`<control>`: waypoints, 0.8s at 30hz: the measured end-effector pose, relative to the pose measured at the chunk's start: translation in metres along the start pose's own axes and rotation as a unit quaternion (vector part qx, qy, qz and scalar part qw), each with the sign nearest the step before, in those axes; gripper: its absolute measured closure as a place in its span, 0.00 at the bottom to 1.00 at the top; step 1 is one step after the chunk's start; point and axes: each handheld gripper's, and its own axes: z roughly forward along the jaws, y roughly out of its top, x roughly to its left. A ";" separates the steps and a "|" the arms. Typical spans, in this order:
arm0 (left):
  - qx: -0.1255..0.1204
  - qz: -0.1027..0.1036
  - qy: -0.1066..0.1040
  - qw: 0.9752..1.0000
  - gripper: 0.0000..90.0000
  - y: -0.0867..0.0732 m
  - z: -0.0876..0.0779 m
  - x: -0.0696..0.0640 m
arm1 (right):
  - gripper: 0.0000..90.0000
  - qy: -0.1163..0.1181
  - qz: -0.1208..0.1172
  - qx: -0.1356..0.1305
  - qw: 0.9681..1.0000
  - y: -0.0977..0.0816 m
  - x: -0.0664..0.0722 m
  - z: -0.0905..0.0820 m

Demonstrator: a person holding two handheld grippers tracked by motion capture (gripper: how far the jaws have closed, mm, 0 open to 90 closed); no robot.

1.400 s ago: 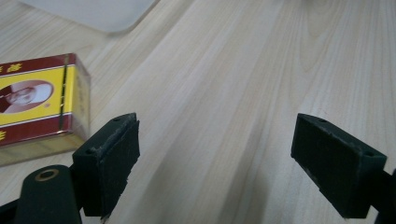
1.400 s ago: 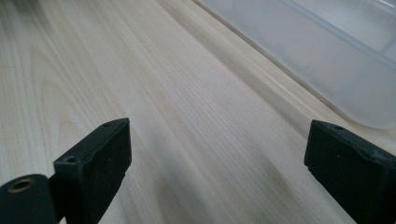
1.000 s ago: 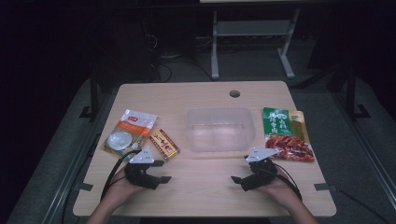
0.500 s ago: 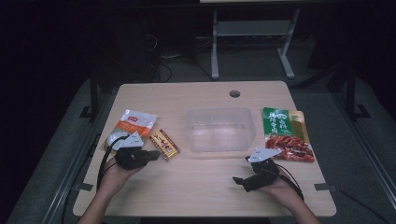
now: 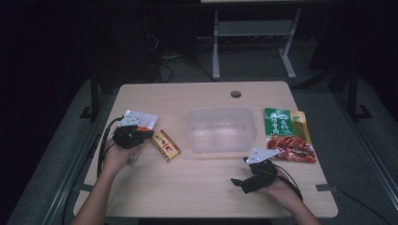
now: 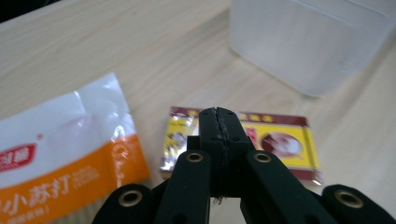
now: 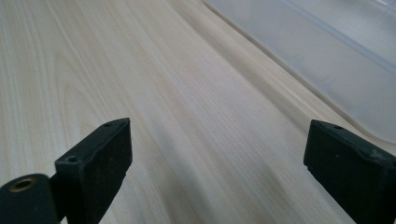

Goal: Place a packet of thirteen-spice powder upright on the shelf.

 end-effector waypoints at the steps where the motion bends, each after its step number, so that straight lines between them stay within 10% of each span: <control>1: 0.000 0.000 0.000 1.000 1.00 0.000 0.000 0.000 | 0.08 0.000 0.000 0.000 1.000 0.000 0.000 0.000; 14: 0.032 -0.001 0.038 0.999 1.00 -0.005 0.046 0.027 | 0.09 0.009 -0.004 -0.001 1.000 0.002 0.001 0.001; 24: 0.046 -0.009 0.022 0.999 1.00 -0.011 0.056 0.032 | 0.09 0.008 -0.010 -0.003 1.000 0.002 0.001 0.001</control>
